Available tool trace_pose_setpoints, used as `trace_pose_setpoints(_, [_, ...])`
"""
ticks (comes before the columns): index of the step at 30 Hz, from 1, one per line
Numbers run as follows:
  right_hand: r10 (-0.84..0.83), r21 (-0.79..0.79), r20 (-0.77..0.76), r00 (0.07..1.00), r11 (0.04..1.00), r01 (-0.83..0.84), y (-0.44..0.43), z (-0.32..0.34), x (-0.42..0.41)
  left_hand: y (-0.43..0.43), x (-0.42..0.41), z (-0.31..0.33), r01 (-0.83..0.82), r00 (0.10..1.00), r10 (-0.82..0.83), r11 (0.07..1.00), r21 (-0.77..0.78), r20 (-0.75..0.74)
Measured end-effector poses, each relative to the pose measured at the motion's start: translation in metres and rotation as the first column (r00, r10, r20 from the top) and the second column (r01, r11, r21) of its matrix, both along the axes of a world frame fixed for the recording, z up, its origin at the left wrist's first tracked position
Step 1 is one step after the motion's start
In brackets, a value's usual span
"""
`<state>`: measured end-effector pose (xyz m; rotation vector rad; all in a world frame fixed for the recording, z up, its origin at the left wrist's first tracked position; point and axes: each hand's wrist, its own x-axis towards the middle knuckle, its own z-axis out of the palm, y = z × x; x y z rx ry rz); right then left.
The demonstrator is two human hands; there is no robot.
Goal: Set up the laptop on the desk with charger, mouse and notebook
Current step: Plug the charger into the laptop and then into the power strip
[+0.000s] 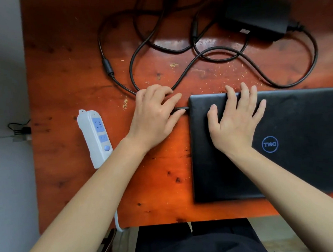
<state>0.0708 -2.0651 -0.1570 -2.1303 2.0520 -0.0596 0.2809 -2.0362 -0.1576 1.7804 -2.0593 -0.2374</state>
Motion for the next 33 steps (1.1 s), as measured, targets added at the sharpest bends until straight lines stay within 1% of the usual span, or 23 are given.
trace_pose_setpoints(1, [-0.015, 0.033, 0.036, 0.999, 0.999, 0.014, -0.003, 0.002, 0.001, 0.001, 0.003, 0.0, -0.09, 0.996, 0.09, 0.995, -0.033, -0.005])
trace_pose_setpoints(3, [-0.03, 0.073, 0.165, 0.986, 0.997, 0.018, -0.013, 0.008, 0.005, 0.003, 0.01, -0.001, -0.291, 0.957, 0.29, 0.955, -0.053, -0.013])
trace_pose_setpoints(4, [0.024, 0.044, 0.233, 0.972, 0.998, -0.035, -0.022, 0.012, 0.01, 0.003, 0.016, -0.003, -0.388, 0.921, 0.389, 0.921, -0.031, 0.015])
trace_pose_setpoints(5, [0.117, -0.016, 0.281, 0.953, 0.993, -0.117, -0.032, 0.017, 0.018, 0.005, 0.022, -0.006, -0.475, 0.879, 0.474, 0.88, 0.016, 0.059])
trace_pose_setpoints(7, [0.271, -0.112, 0.351, 0.896, 0.963, -0.247, -0.058, 0.022, 0.04, 0.009, 0.031, -0.013, -0.599, 0.8, 0.583, 0.79, 0.134, 0.143])
trace_pose_setpoints(9, [0.27, -0.07, 0.454, 0.849, 0.961, -0.268, -0.088, 0.023, 0.069, 0.01, 0.034, -0.02, -0.648, 0.761, 0.619, 0.735, 0.199, 0.193])
trace_pose_setpoints(12, [0.161, -0.004, 0.531, 0.832, 0.982, -0.187, -0.134, 0.022, 0.112, 0.005, 0.035, -0.026, -0.645, 0.761, 0.602, 0.742, 0.184, 0.242])
trace_pose_setpoints(14, [0.134, 0.005, 0.504, 0.853, 0.987, -0.158, -0.16, 0.02, 0.138, 0.002, 0.036, -0.028, -0.652, 0.755, 0.606, 0.734, 0.187, 0.252])
trace_pose_setpoints(16, [0.131, 0.02, 0.388, 0.912, 0.988, -0.15, -0.179, 0.018, 0.157, 0.001, 0.037, -0.028, -0.657, 0.75, 0.608, 0.729, 0.192, 0.259])
trace_pose_setpoints(18, [0.124, 0.051, 0.298, 0.946, 0.988, -0.146, -0.187, 0.013, 0.166, 0.001, 0.037, -0.027, -0.655, 0.752, 0.602, 0.73, 0.198, 0.269])
trace_pose_setpoints(19, [0.115, 0.076, 0.304, 0.946, 0.987, -0.145, -0.189, 0.011, 0.167, 0.001, 0.037, -0.027, -0.653, 0.754, 0.599, 0.731, 0.201, 0.27])
trace_pose_setpoints(20, [0.093, 0.108, 0.347, 0.933, 0.984, -0.139, -0.19, 0.009, 0.168, 0.001, 0.038, -0.026, -0.652, 0.754, 0.599, 0.731, 0.199, 0.27])
trace_pose_setpoints(21, [0.048, 0.148, 0.424, 0.905, 0.982, -0.121, -0.191, 0.009, 0.167, 0.001, 0.037, -0.027, -0.65, 0.756, 0.596, 0.732, 0.202, 0.272])
trace_pose_setpoints(22, [-0.026, 0.203, 0.52, 0.854, 0.975, -0.094, -0.191, 0.007, 0.164, 0.002, 0.037, -0.028, -0.651, 0.755, 0.594, 0.73, 0.209, 0.277])
trace_pose_setpoints(24, [-0.212, 0.337, 0.681, 0.701, 0.94, -0.043, -0.189, 0.009, 0.158, 0.002, 0.037, -0.026, -0.65, 0.756, 0.59, 0.729, 0.214, 0.284])
trace_pose_setpoints(25, [-0.299, 0.401, 0.728, 0.617, 0.916, -0.03, -0.187, 0.01, 0.154, 0.001, 0.038, -0.027, -0.649, 0.757, 0.587, 0.727, 0.224, 0.286])
trace_pose_setpoints(26, [-0.346, 0.437, 0.765, 0.543, 0.898, -0.044, -0.185, 0.012, 0.149, 0.001, 0.039, -0.027, -0.646, 0.76, 0.583, 0.725, 0.239, 0.286])
trace_pose_setpoints(29, [-0.367, 0.428, 0.856, 0.365, 0.898, -0.1, -0.168, 0.035, 0.13, 0.002, 0.036, -0.018, -0.635, 0.772, 0.564, 0.711, 0.303, 0.292])
trace_pose_setpoints(31, [-0.399, 0.438, 0.882, 0.25, 0.89, -0.127, -0.154, 0.057, 0.118, 0.001, 0.034, -0.008, -0.631, 0.776, 0.556, 0.689, 0.356, 0.298])
trace_pose_setpoints(33, [-0.399, 0.428, 0.899, 0.182, 0.889, -0.164, -0.14, 0.079, 0.109, -0.002, 0.038, 0.003, -0.591, 0.805, 0.529, 0.675, 0.441, 0.268])
